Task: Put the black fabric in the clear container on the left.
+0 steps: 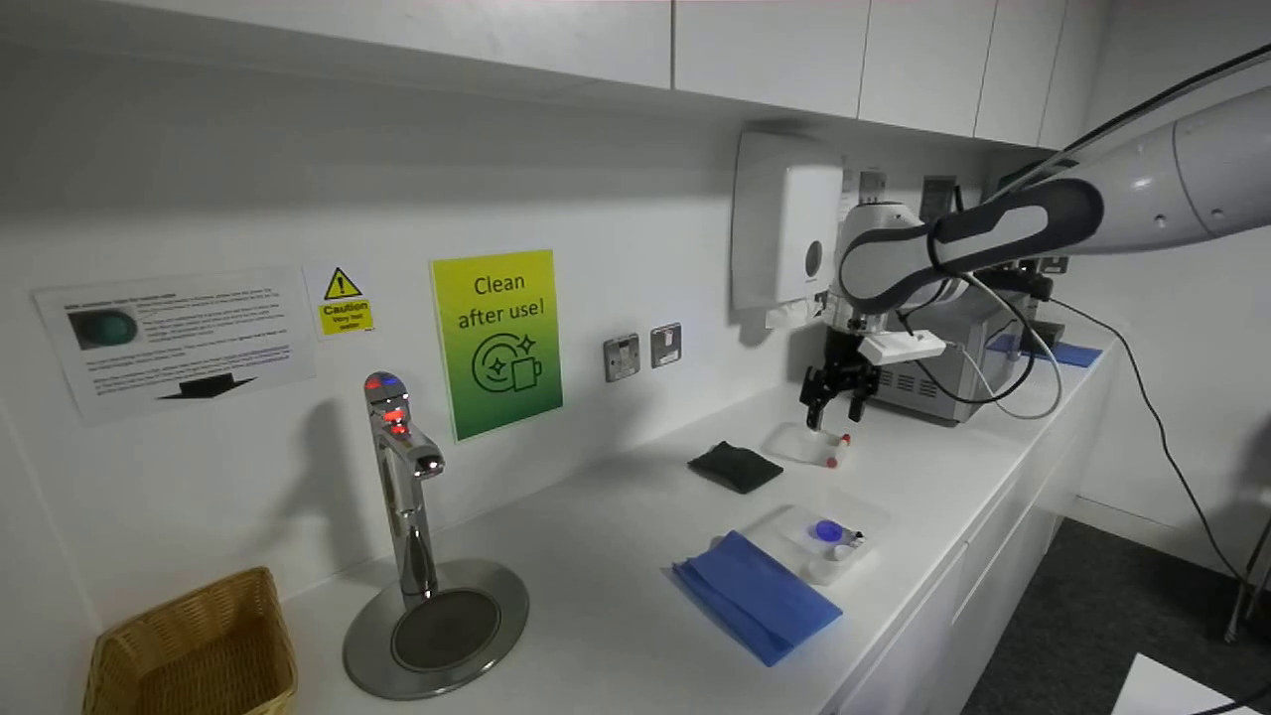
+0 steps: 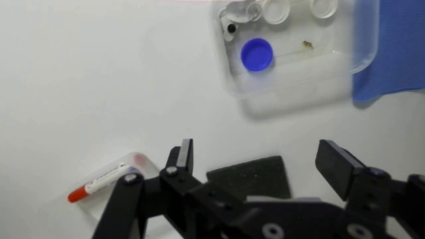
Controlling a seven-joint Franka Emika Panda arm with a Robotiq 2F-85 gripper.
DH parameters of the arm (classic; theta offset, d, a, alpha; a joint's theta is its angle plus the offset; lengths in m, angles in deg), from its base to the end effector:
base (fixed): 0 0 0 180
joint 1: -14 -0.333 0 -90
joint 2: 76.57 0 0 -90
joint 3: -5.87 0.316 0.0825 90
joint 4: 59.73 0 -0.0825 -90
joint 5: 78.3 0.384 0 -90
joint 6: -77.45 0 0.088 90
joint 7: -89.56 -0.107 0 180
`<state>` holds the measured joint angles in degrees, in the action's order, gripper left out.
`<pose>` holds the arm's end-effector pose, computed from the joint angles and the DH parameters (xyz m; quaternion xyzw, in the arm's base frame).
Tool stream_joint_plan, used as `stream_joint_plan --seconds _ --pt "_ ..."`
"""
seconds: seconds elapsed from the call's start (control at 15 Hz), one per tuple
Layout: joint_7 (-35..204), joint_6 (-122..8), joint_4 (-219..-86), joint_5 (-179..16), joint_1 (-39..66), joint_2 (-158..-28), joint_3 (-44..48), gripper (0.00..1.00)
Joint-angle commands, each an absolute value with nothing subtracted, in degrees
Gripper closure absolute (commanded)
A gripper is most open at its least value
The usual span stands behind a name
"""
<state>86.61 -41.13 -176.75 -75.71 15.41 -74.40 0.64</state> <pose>0.5450 -0.0615 0.4643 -0.9948 0.0937 -0.0331 0.0209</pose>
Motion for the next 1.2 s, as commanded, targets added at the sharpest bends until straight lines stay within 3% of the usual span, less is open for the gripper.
stream_joint_plan --seconds 0.0,0.53,1.13 --pt "81.0 -41.55 -170.4 -88.14 15.71 -77.79 2.31 0.0" --pt "70.36 -41.55 -164.37 -111.55 13.09 -82.86 4.31 0.0" --pt "71.92 -41.32 -165.68 -108.74 12.85 -82.77 4.5 0.0"
